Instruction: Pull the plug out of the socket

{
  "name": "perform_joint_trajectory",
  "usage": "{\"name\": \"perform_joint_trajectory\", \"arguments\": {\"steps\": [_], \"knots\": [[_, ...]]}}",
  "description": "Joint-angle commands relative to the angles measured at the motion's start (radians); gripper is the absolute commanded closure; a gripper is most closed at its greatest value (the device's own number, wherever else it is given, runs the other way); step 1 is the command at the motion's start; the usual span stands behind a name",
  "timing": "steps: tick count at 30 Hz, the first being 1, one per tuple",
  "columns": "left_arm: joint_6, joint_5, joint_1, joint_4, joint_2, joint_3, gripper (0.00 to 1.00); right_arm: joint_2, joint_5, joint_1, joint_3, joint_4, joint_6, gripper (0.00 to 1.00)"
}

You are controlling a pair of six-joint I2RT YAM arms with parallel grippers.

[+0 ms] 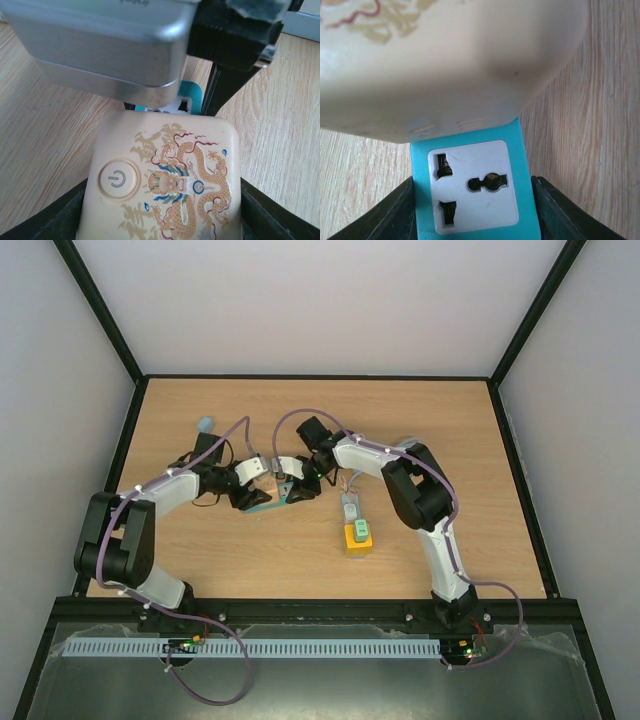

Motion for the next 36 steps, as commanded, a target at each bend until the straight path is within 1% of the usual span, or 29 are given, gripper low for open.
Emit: {"name": "perform_joint_trajectory", "arguments": {"steps": [1, 5, 10, 16, 21, 23, 28, 36], "knots": [[-0.028, 0.109, 0.015, 0.007, -0.025, 0.012, 0.57, 0.049, 0.030, 0.016, -0.018, -0.046, 0.011, 0.81], [-0.021, 0.109, 0.021, 0.006, -0.042, 0.010, 0.58, 0.052, 0.032, 0.016, -0.018, -0.046, 0.009, 0.82], [0.048, 0.055, 0.015, -0.001, -0.082, -0.019, 0.58, 0.058, 0.032, 0.016, -0.014, -0.049, 0.015, 0.84], [0.092, 0.012, 0.013, 0.017, -0.127, -0.057, 0.59, 0.066, 0.035, 0.016, -0.010, -0.048, 0.025, 0.85], [0.092, -0.006, 0.008, 0.056, -0.150, -0.088, 0.59, 0.069, 0.045, 0.016, -0.011, -0.045, 0.029, 0.85], [0.064, 0.002, 0.008, 0.051, -0.141, -0.078, 0.59, 0.069, 0.048, 0.016, -0.011, -0.044, 0.031, 0.85], [-0.002, 0.088, 0.029, 0.010, -0.096, -0.025, 0.60, 0.066, 0.057, 0.016, -0.014, -0.035, 0.036, 0.85], [-0.014, 0.115, 0.055, -0.030, -0.082, 0.016, 0.61, 0.067, 0.060, 0.018, -0.016, -0.034, 0.038, 0.85]]}}
